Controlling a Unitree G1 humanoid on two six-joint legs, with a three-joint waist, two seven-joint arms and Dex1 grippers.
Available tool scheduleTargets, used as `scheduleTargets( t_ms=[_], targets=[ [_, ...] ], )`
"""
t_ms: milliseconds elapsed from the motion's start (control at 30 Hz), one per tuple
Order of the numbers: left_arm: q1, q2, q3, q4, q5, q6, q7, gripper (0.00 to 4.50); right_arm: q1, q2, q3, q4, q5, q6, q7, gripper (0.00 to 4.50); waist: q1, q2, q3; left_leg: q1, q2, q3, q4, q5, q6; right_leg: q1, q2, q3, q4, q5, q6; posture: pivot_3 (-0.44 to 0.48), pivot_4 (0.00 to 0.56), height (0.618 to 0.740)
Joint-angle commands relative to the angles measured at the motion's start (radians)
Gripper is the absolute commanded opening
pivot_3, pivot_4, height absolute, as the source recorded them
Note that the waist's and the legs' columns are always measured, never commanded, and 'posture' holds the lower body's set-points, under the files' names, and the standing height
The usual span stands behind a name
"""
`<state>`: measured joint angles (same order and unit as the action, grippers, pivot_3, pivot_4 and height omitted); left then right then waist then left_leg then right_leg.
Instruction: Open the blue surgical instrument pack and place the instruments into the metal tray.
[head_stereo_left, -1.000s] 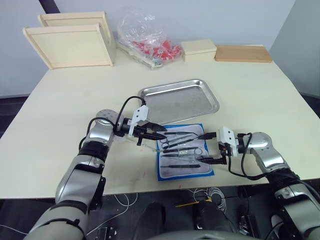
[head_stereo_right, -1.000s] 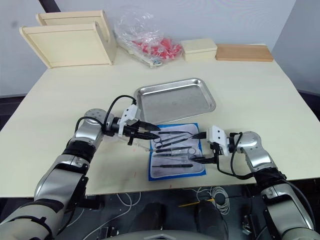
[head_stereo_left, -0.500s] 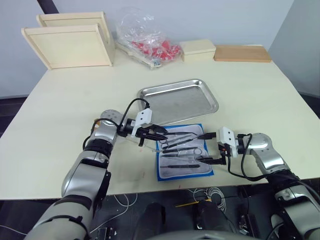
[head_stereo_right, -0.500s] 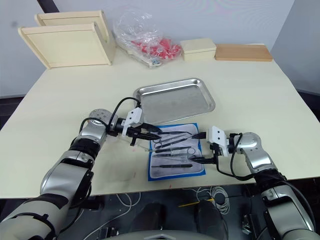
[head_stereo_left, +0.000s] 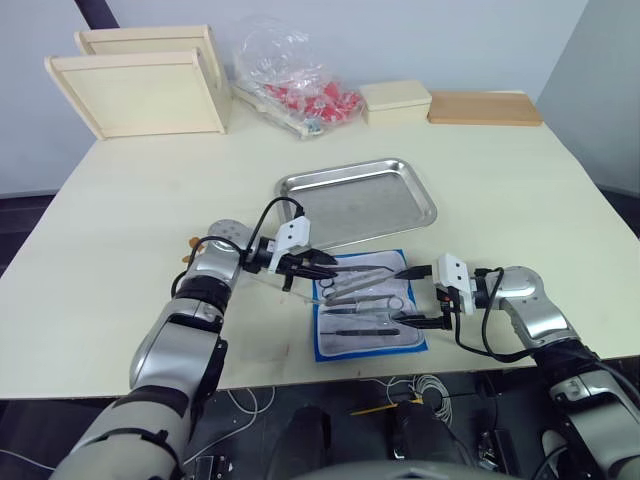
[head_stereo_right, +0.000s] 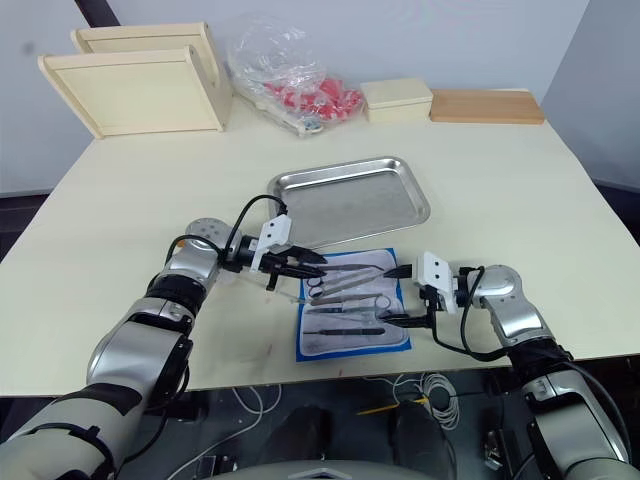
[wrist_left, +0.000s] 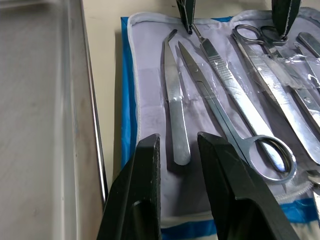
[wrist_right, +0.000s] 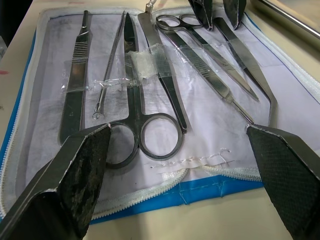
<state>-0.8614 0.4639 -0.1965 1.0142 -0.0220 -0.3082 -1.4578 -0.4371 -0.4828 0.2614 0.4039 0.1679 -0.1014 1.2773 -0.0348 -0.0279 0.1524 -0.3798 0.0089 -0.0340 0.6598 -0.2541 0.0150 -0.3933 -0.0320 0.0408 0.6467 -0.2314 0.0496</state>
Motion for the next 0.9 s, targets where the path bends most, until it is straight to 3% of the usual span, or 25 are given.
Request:
scheduleTargets(
  t_ms=[33,533,900],
  targets=[
    [-0.01,0.003,0.0,0.009,0.018,0.016,0.007,0.15,0.057,-0.019,0.088,0.054,-0.116,0.089,-0.027,4.5,0.0,0.0,0.0,0.0,0.0,0.0,0.0,0.0,0.0,0.0,0.0,0.0,0.0,0.0,0.0,0.0,0.15,0.74],
    [-0.003,0.015,-0.01,-0.062,0.026,0.052,-0.017,0.15,0.057,-0.019,0.113,0.023,-0.129,0.164,-0.034,4.5,-0.002,0.0,-0.003,0.0,0.0,0.0,0.0,0.0,0.0,0.0,0.0,0.0,0.0,0.0,0.0,0.0,0.15,0.74],
    [0.02,0.033,-0.015,-0.219,0.028,0.204,-0.021,0.15,0.049,-0.017,0.137,0.02,-0.156,0.235,-0.041,4.5,-0.005,-0.002,-0.005,0.0,0.0,0.0,-0.001,0.0,0.0,0.0,0.0,0.0,0.0,0.0,0.0,0.0,0.15,0.74]
  ],
)
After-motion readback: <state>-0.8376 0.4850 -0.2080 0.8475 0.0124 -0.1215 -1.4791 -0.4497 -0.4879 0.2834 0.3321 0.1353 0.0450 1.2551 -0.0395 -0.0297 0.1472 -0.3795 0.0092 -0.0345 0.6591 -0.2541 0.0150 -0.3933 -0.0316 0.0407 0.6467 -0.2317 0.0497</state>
